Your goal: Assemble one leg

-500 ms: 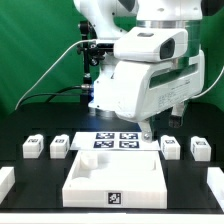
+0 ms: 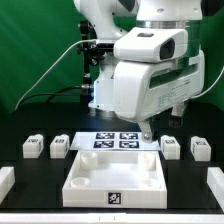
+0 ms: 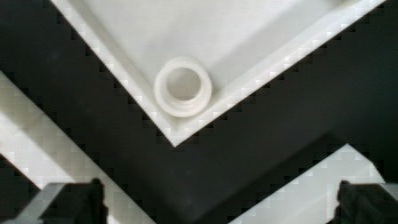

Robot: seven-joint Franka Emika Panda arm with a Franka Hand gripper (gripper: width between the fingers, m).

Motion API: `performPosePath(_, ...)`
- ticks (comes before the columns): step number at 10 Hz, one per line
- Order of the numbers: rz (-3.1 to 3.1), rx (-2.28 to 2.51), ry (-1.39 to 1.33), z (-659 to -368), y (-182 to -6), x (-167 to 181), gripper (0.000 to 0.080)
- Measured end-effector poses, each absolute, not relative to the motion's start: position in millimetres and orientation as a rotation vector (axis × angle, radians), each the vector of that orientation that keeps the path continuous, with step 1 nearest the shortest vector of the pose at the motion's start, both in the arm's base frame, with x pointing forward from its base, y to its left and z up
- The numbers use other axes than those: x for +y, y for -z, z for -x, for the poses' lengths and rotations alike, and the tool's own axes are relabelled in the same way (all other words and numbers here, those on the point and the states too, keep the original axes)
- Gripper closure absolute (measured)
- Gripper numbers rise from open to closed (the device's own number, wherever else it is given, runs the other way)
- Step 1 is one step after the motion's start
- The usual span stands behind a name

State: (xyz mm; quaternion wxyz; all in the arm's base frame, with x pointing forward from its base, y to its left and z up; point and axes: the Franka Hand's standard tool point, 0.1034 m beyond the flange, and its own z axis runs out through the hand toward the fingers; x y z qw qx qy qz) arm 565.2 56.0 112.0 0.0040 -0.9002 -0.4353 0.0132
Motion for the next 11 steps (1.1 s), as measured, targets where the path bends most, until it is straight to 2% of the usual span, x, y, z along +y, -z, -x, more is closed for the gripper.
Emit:
performPosePath(5, 2.755, -1.494, -0.035, -564, -110.2, 55, 0.015)
performPosePath(6, 2.639, -1.7, -0.001, -543, -97.3, 50, 0.015)
performPosePath(8, 2.365, -2.028, -0.039, -482, -67.7, 26, 0.015)
performPosePath(10, 2.08, -2.298, -0.022, -441, -37.2, -1, 0.015)
performPosePath(11, 1.974, -2.371, -0.021, -437, -25.3, -11, 0.015)
